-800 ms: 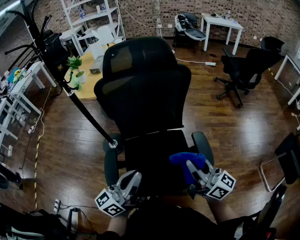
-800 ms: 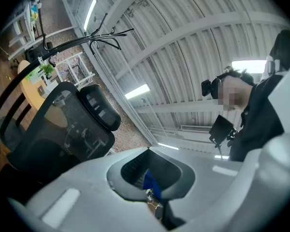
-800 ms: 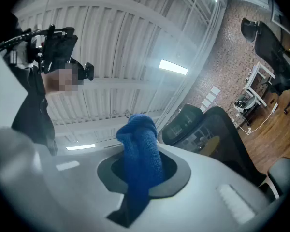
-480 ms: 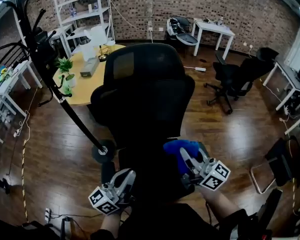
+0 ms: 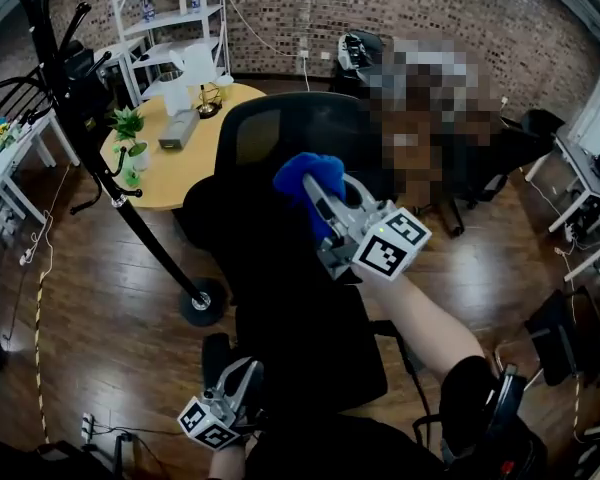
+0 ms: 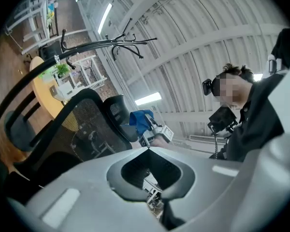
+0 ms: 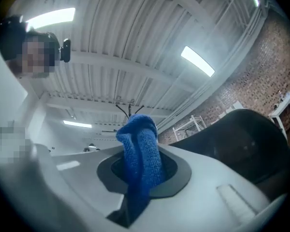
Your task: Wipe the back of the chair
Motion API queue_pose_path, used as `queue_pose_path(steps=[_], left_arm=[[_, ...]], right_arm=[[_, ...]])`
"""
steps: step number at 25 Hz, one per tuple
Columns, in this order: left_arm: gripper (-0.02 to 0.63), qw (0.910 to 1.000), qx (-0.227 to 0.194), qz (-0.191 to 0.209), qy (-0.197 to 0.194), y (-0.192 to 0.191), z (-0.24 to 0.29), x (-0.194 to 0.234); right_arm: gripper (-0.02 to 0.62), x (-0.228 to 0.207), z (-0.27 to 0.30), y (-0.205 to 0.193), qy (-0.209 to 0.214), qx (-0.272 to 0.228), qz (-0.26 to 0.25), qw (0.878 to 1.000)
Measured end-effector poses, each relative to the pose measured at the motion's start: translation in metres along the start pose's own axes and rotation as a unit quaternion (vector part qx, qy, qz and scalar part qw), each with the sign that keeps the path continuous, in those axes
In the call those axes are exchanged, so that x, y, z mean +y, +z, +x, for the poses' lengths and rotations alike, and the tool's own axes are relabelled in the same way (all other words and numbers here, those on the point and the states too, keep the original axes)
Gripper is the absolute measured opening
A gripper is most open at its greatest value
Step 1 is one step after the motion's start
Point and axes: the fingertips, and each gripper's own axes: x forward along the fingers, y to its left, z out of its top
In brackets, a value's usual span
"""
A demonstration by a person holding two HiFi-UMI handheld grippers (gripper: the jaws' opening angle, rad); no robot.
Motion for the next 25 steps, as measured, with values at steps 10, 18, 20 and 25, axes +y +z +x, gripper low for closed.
queue_pose_path(steps=[10, 18, 20, 25], left_arm=[[-0.011, 0.9936, -0.067, 0.053, 0.074, 0.047, -0.038, 0.011], [-0.011, 0.9958, -0.057, 0.052, 0.051, 0.051, -0.021, 0.021], [-0.011, 0.9972, -0.045, 0.045, 0.039, 0.045, -0.01, 0.025], [-0.011, 0.9996, -0.005, 0.026, -0.003, 0.028, 0.021, 0.028]], right_arm=[[0.035, -0.041, 0.147, -0.007, -0.027, 0.061, -0.047, 0.997], [0.034, -0.105, 0.111, -0.011, -0.145, 0.088, -0.066, 0.983], [0.034, -0.133, 0.081, 0.005, -0.182, 0.076, -0.05, 0.979], [0.034, -0.158, -0.002, 0.044, -0.229, 0.044, -0.034, 0.972]])
